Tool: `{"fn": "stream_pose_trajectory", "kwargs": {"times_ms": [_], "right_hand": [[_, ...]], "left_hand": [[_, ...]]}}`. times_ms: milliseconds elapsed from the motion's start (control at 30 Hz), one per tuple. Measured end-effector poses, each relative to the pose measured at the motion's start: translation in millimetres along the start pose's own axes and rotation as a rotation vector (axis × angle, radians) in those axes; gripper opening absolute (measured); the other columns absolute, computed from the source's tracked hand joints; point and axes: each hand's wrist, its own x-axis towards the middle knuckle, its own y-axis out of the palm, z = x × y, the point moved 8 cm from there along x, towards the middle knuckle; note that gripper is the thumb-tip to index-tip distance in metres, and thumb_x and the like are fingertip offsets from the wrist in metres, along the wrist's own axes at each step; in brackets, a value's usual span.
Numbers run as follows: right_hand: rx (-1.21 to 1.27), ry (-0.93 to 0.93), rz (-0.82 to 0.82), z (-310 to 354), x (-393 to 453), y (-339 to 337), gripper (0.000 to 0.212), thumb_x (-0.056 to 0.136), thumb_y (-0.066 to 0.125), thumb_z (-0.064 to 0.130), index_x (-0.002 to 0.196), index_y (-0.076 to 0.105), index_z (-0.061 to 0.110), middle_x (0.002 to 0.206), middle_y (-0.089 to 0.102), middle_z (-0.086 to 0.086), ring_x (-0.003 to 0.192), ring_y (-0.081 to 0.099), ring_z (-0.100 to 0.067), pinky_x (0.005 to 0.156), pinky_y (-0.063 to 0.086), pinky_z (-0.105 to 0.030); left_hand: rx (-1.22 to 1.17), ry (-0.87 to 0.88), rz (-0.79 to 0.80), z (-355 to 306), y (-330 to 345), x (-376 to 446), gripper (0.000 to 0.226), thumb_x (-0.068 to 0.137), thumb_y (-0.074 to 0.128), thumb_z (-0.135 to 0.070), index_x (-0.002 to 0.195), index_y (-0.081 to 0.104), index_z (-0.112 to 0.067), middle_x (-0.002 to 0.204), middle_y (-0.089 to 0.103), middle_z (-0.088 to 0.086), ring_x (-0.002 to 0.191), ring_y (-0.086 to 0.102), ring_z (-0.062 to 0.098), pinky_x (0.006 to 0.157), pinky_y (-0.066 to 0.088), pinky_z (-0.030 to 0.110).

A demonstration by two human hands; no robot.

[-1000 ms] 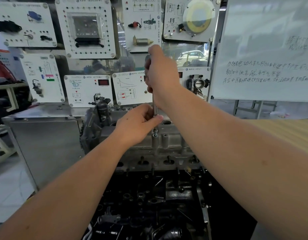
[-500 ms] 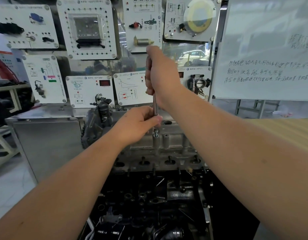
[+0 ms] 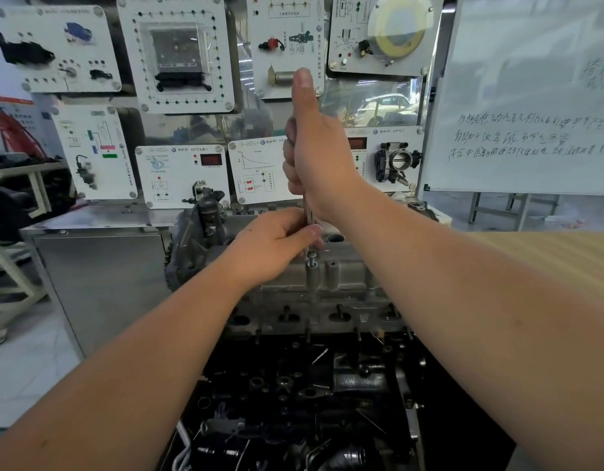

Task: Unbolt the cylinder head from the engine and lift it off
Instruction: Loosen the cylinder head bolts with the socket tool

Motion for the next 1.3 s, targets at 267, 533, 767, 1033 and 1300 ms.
{"fn": "stream_pose_trajectory", "kwargs": {"times_ms": [267, 533, 767, 1033, 1300], "right_hand": [[-0.243, -0.322, -0.263, 4.4, -16.5, -26.4, 0.027, 0.109, 0.039, 0.033, 0.086, 0.042, 0.019, 0.065, 0.039, 0.01, 0.053, 0.038, -0.001, 0.052, 0.035, -0.017], [-0.282, -0.258, -0.191, -5.4, -11.6, -32.0, 0.026, 0.109, 0.037, 0.033, 0.094, 0.058, 0.031, 0.065, 0.065, 0.003, 0.053, 0.055, -0.012, 0.056, 0.047, -0.036], [-0.403, -0.259, -0.122, -12.6, -19.1, -24.3, 0.022, 0.108, 0.04, 0.029, 0.124, 0.051, 0.017, 0.077, 0.069, 0.007, 0.057, 0.06, -0.004, 0.059, 0.051, -0.03], [-0.613, -0.252, -0.086, -2.8, -21.8, -25.5, 0.027, 0.106, 0.049, 0.027, 0.101, 0.058, 0.002, 0.081, 0.069, -0.005, 0.066, 0.07, -0.01, 0.063, 0.059, -0.048], [-0.828, -0.303, 0.034, 6.6, -35.5, -12.2, 0.037, 0.108, 0.043, 0.025, 0.142, 0.04, 0.012, 0.096, 0.072, -0.013, 0.081, 0.071, -0.031, 0.072, 0.057, -0.047]], "left_hand": [[0.079, -0.059, -0.105, -3.8, -2.0, 5.6, 0.053, 0.077, 0.057, -0.067, 0.091, 0.065, -0.017, 0.073, 0.069, 0.001, 0.066, 0.063, 0.023, 0.077, 0.054, 0.051], [0.006, 0.002, 0.003, -1.8, -2.0, 5.2, 0.02, 0.105, 0.05, -0.036, 0.118, 0.066, -0.034, 0.096, 0.074, -0.011, 0.083, 0.069, 0.006, 0.083, 0.055, 0.037], [-0.05, 0.044, -0.081, -3.1, -2.1, 8.4, 0.016, 0.096, 0.065, -0.041, 0.106, 0.063, -0.028, 0.087, 0.071, -0.005, 0.074, 0.062, 0.013, 0.073, 0.05, 0.039], [-0.029, 0.014, -0.024, -2.3, -2.0, 4.5, 0.016, 0.098, 0.047, -0.047, 0.108, 0.06, -0.045, 0.092, 0.075, -0.009, 0.084, 0.07, 0.013, 0.086, 0.056, 0.047], [-0.038, -0.012, -0.068, -10.2, -7.0, -0.3, 0.032, 0.094, 0.065, -0.043, 0.111, 0.064, -0.016, 0.097, 0.075, 0.003, 0.09, 0.071, 0.02, 0.089, 0.054, 0.053]]}}
